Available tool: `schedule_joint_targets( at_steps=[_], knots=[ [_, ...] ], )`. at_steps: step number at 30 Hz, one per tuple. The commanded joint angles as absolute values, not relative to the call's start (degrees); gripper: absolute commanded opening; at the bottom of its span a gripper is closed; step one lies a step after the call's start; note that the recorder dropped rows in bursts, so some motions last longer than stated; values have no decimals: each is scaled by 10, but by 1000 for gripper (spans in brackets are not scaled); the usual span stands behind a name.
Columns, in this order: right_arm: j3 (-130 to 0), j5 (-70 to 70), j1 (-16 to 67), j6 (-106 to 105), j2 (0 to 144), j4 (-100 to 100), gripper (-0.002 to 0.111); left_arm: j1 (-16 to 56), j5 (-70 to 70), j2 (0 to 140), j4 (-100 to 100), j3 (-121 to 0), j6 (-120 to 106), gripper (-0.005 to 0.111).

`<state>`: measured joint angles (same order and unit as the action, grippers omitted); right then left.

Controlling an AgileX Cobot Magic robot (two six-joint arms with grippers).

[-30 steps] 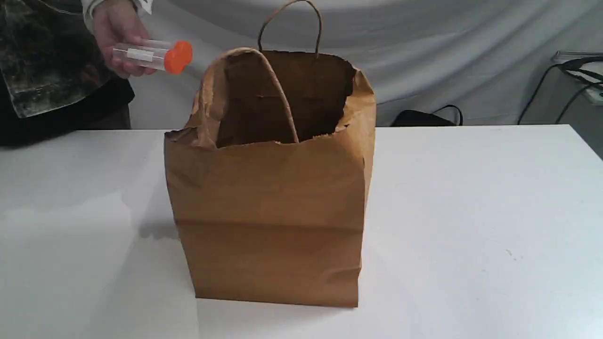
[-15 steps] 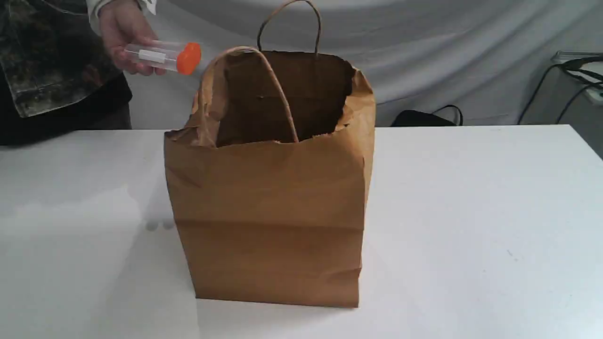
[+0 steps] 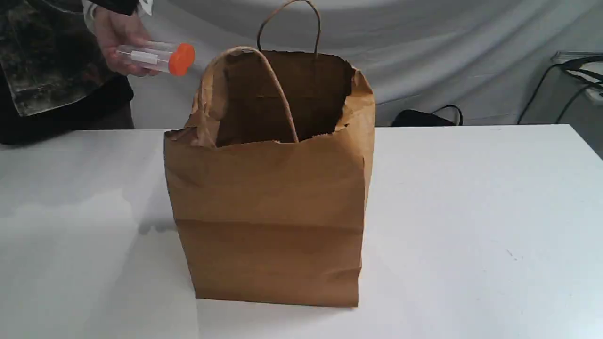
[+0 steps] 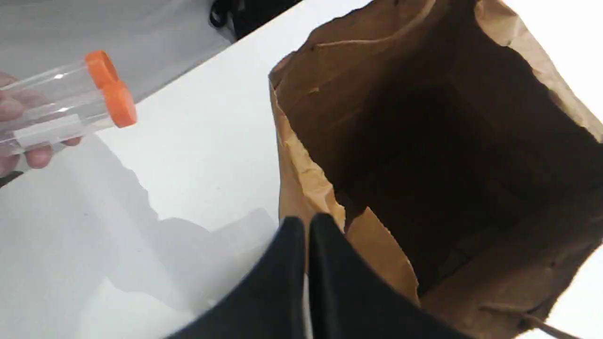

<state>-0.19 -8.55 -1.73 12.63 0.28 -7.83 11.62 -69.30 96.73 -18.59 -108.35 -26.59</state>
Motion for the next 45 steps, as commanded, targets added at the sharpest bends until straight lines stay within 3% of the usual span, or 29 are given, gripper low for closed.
schedule_joint_targets(
  at_steps=[1, 6, 10, 17, 20, 27, 35, 45],
  knots=[
    [0, -81, -17, 121, 0, -81, 0, 119, -700, 1013, -192, -1114, -278, 0],
    [0, -83, -17, 121, 0, -81, 0, 119, -692, 1063, -196, -1150, -261, 2],
    [0, -85, -17, 121, 0, -81, 0, 119, -654, 1088, -211, -1163, -209, 13],
    [0, -95, -17, 121, 0, -87, 0, 120, -612, 1113, -281, -1163, -257, 60],
    [0, -96, -17, 121, 0, -96, 0, 120, -593, 1121, -289, -1163, -282, 70],
    [0, -96, -17, 121, 0, -96, 0, 120, -523, 1128, -295, -1163, -479, 71],
    [0, -95, -17, 120, 0, -94, 0, 134, -628, 1129, -294, -1163, -776, 71],
    [0, -97, -17, 120, 0, -96, 0, 173, -560, 1129, -292, -1163, -770, 71]
  ],
)
